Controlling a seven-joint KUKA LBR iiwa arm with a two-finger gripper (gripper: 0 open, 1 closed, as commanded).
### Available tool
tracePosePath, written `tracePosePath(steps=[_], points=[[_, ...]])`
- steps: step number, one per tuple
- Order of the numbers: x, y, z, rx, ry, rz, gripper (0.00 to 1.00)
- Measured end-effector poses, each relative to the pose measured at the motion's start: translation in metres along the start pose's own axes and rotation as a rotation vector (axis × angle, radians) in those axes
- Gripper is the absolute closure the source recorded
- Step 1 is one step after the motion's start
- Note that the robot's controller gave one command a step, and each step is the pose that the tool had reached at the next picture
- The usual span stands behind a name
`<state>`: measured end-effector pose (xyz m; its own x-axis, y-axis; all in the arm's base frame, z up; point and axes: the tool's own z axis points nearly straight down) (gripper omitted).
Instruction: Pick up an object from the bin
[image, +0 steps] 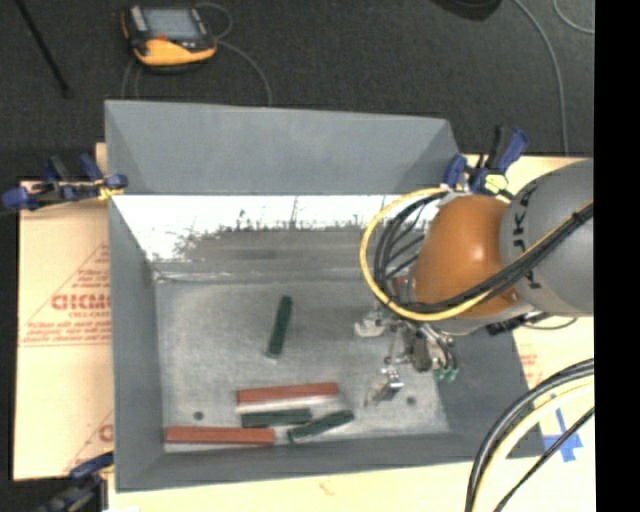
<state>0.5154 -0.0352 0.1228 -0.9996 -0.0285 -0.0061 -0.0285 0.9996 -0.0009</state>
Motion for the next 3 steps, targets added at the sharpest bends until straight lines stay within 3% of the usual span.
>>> tracePosePath(steps=[1,2,3], points=[[0.036,0.047,0.045,0.0,0.007,-0.006,1.0],[0.036,0.047,0.045,0.0,0.007,-0.007,1.0],[-0.002,0.068,-0.116,-0.001,-0.001,-0.01,1.0]])
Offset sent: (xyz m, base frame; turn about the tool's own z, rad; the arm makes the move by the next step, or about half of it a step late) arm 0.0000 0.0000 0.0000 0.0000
